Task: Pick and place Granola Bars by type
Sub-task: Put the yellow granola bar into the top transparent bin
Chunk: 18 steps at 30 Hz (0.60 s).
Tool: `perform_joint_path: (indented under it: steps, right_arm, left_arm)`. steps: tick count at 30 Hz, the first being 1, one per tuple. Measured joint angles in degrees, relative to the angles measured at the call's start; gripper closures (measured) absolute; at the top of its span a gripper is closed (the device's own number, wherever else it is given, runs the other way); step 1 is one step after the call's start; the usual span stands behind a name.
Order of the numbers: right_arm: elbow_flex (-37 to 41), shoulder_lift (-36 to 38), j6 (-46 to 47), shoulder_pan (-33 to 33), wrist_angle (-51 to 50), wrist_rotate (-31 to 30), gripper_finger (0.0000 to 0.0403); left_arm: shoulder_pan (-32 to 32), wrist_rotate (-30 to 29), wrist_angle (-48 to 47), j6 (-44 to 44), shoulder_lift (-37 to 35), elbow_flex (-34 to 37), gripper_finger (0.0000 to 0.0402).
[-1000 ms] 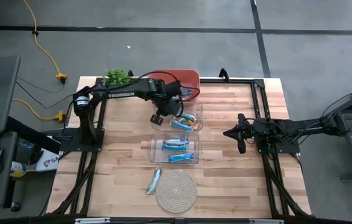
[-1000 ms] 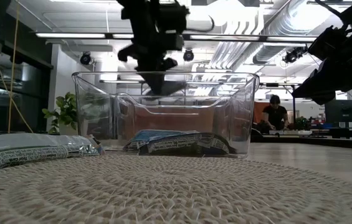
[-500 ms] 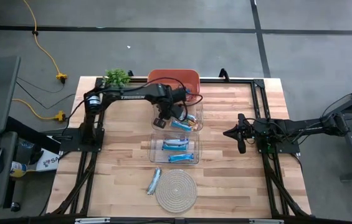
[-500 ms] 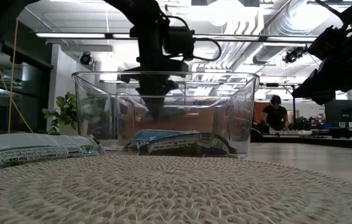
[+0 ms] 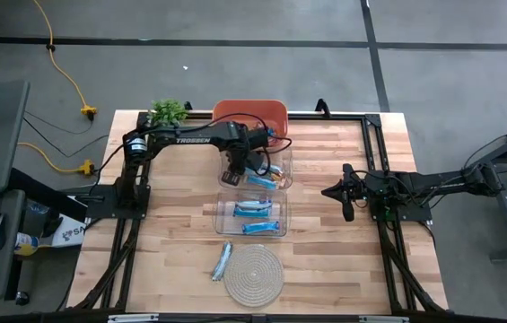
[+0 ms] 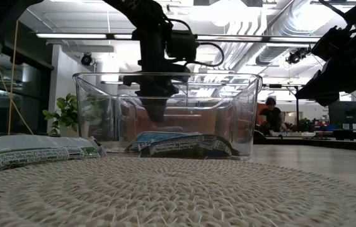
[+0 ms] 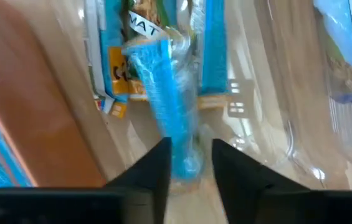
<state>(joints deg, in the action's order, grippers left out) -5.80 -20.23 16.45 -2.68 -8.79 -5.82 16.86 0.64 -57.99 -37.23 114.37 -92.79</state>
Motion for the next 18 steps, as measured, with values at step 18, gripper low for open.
perform_joint_path:
  steps: [18]
  right_arm:
    - [0.0, 0.0, 0.0, 0.0, 0.0, 0.0, 0.0402]
  left_arm:
    - [-0.7, -5.9, -6.0, 17.8, -1.3, -16.7, 0.0192]
